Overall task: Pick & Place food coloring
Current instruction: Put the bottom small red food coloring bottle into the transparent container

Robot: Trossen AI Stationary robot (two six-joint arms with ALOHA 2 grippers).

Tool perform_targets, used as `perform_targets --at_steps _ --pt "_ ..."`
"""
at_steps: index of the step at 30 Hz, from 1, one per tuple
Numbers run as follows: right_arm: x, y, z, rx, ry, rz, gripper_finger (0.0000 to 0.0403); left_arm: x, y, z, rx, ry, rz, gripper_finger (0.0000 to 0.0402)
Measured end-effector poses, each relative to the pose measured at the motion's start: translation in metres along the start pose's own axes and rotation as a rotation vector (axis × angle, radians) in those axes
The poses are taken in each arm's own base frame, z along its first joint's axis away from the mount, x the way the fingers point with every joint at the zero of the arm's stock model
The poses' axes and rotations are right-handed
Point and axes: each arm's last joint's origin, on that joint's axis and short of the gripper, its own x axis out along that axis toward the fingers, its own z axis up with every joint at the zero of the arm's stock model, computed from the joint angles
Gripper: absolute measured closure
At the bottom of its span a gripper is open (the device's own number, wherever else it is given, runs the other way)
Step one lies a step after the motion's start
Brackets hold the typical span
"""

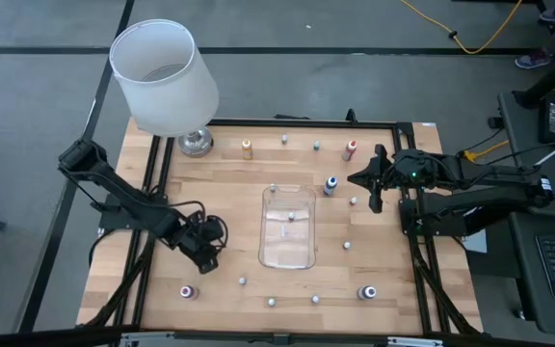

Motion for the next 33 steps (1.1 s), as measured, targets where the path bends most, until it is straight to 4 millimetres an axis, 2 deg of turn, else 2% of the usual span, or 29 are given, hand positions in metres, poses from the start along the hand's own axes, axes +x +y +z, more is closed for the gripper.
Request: perform_targets --at_steps 10,16,20,29,33 --pt "0.0 0.0 0.0 0.0 0.0 0.0 0.0375 0.028 -0.007 -0.006 0.032 0.072 0.048 0.0187" --pt "0.0 0.0 0.0 0.0 0.0 0.0 0.0375 0.032 -0.008 -0.007 0.014 0.075 0.051 0.0194" --pt "0.0 0.0 0.0 0.0 -0.001 0.0 0.0375 0.032 -0.008 -0.007 0.012 0.076 0.051 0.0223" --pt "0.0 0.0 0.0 0.0 0.0 0.0 0.0375 0.032 -0.007 -0.007 -0.002 0.088 0.053 0.0326" --pt "0.0 0.0 0.0 0.001 0.0 0.0 0.0375 0.031 -0.009 -0.007 -0.007 0.095 0.041 0.0338"
